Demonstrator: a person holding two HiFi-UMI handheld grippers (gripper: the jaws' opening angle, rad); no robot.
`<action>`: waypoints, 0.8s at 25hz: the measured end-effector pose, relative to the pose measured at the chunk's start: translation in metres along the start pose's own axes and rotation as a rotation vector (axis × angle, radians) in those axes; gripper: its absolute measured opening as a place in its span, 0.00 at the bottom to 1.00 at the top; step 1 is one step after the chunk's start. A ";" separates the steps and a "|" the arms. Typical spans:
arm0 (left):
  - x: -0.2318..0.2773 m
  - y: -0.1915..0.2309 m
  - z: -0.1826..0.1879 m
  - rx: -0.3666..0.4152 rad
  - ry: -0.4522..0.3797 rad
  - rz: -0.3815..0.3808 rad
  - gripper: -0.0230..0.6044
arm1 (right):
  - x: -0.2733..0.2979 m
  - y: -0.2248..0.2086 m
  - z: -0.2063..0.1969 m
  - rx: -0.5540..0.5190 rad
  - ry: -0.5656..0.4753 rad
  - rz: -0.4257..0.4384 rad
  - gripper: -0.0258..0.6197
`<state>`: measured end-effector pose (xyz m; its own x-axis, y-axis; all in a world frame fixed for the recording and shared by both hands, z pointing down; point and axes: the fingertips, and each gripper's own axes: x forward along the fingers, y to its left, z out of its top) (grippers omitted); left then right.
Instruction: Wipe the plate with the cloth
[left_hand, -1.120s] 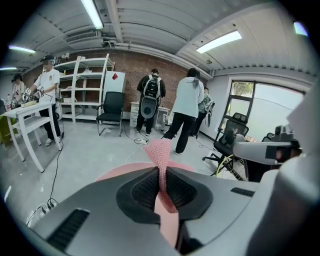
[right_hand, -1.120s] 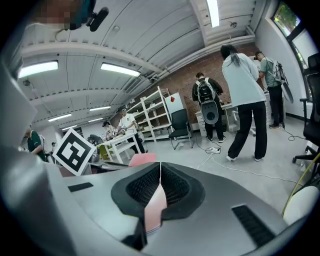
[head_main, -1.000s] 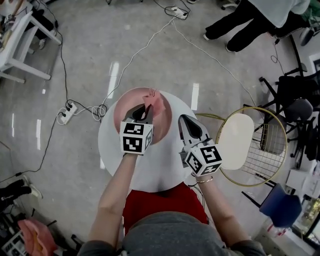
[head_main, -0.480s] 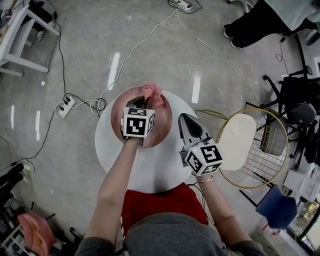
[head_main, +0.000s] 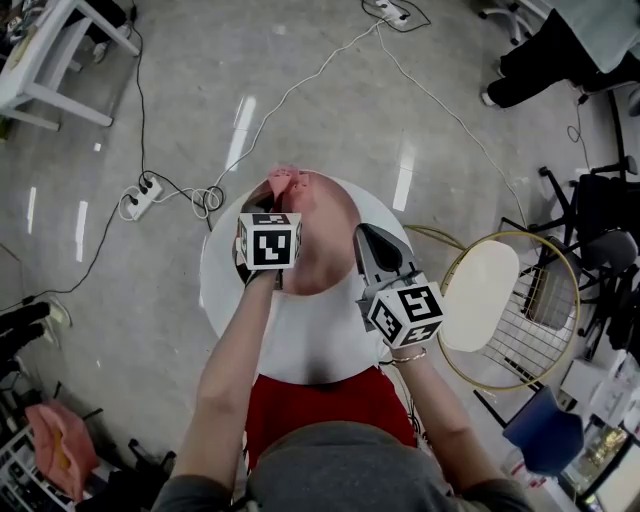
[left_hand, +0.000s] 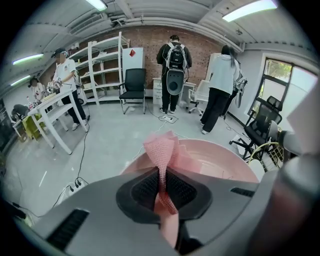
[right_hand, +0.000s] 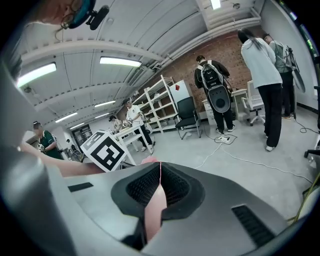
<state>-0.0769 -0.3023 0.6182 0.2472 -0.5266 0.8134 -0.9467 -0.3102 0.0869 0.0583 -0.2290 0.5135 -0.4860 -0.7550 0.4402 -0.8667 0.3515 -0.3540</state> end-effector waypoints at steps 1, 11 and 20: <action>-0.002 0.004 -0.001 -0.005 0.006 0.013 0.09 | 0.002 0.002 0.000 -0.002 0.005 0.007 0.09; -0.031 0.028 -0.011 0.029 0.013 0.123 0.09 | 0.008 0.023 -0.001 -0.024 0.020 0.051 0.09; -0.058 0.054 -0.028 -0.008 0.012 0.180 0.09 | 0.000 0.038 -0.001 -0.047 0.011 0.071 0.09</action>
<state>-0.1482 -0.2669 0.5919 0.0709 -0.5636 0.8230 -0.9772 -0.2049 -0.0562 0.0248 -0.2155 0.5005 -0.5477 -0.7209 0.4248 -0.8340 0.4299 -0.3457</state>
